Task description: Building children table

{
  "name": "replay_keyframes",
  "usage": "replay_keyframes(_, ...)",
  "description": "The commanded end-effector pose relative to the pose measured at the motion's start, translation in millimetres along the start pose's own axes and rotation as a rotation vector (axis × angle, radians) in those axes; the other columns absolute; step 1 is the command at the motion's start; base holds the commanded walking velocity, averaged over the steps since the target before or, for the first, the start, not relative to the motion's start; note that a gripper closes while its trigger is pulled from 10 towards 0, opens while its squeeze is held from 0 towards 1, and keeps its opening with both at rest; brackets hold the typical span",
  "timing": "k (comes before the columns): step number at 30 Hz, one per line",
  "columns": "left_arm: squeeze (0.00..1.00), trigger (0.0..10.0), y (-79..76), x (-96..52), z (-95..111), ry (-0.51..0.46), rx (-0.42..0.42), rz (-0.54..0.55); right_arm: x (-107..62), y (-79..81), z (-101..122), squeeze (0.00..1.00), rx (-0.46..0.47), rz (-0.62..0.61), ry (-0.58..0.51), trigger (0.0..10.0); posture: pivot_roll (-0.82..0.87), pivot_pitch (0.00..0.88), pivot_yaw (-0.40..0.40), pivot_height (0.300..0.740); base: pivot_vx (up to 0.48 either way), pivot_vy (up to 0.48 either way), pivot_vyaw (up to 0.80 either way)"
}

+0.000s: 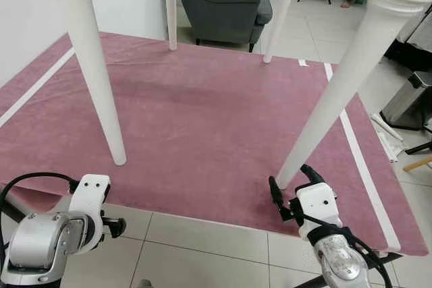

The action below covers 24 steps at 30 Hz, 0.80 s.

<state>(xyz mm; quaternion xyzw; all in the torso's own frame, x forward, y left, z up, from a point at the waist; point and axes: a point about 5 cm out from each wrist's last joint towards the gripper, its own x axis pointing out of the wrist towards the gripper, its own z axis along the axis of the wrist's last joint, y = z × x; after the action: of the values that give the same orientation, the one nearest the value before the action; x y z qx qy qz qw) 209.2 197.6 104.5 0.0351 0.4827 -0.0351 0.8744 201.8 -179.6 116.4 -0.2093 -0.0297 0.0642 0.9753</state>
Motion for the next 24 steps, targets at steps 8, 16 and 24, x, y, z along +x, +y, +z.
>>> replay_keyframes(8, 0.00, 10.0, -11.8, -64.5, 90.4, -1.219, 0.244, -0.049, 0.7, -1.6, 0.9, 0.00, -0.017, -0.010, -0.007, 10.0, 0.13, 0.015, -0.048, 0.740, 0.000, 0.000, 0.00)
replay_keyframes(16, 0.00, 10.0, -20.4, -1.9, 41.8, -0.748, 0.282, -0.084, -43.9, 45.7, -61.2, 0.00, 0.277, 0.277, 0.318, 10.0, 0.12, 0.000, 0.000, 0.740, 0.000, 0.000, 0.00)
replay_keyframes(24, 0.00, 10.0, -20.5, -0.8, 40.7, -0.745, 0.286, -0.078, -44.8, 46.6, -62.0, 0.00, 0.278, 0.279, 0.320, 10.0, 0.12, 0.000, 0.000, 0.740, 0.000, 0.000, 0.00)
